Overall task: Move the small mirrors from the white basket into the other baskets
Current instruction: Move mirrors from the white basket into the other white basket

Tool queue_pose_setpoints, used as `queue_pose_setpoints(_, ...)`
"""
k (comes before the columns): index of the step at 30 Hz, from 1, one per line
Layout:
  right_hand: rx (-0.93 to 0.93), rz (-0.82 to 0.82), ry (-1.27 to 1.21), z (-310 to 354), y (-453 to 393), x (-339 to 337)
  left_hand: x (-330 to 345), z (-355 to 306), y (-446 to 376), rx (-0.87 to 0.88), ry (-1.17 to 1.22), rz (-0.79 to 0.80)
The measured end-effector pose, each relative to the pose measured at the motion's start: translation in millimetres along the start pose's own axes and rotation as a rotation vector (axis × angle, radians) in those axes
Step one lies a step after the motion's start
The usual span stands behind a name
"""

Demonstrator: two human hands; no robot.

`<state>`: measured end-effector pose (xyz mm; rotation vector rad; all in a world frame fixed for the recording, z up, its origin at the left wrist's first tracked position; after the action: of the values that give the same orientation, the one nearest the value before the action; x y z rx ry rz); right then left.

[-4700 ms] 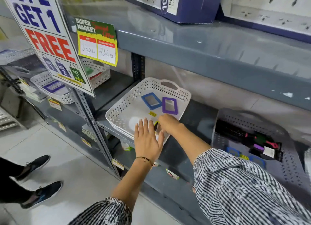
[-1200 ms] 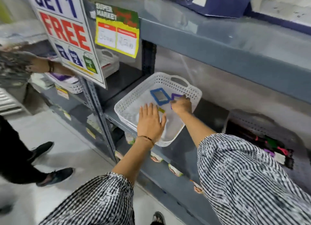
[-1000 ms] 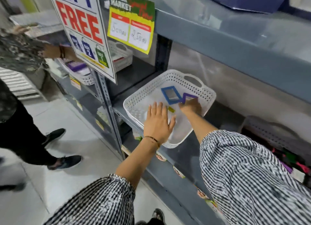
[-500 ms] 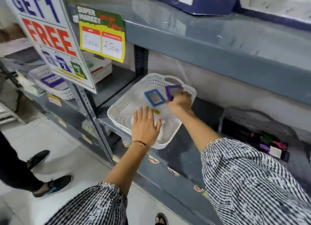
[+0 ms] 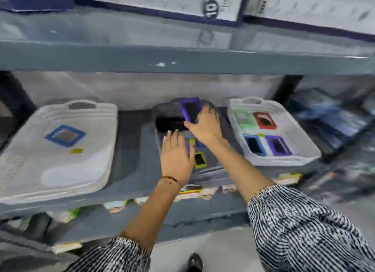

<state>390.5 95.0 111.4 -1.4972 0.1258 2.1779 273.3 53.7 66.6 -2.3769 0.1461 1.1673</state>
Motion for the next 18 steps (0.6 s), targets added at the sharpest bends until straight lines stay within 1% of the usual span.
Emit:
queue_pose_setpoints(3,0.129,-0.014,-0.001,-69,1,-26,33,-44,-1,0.088,0.029,0.091)
queue_pose_setpoints(8,0.296,-0.046,0.014,-167,-1,-55,80,-97,-8,0.137,0.006,0.192)
queue_pose_setpoints(12,0.387,-0.014,0.039,-230,-7,-62,113,-124,-14,0.132,-0.024,0.250)
queue_pose_setpoints(18,0.500,0.104,0.045,-300,-21,-56,143,-135,-19,0.038,-0.067,0.290)
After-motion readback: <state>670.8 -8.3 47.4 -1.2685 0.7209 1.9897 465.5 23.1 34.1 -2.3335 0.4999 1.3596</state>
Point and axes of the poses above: each hand's wrist, its own y-axis away from the middle knuckle, its own x-axis out of the palm, z = x × y, the point moved 5 cm from there along -y, towards the middle knuckle, and after that the axes turned 3 degrees about y, right-handed, at the moved point
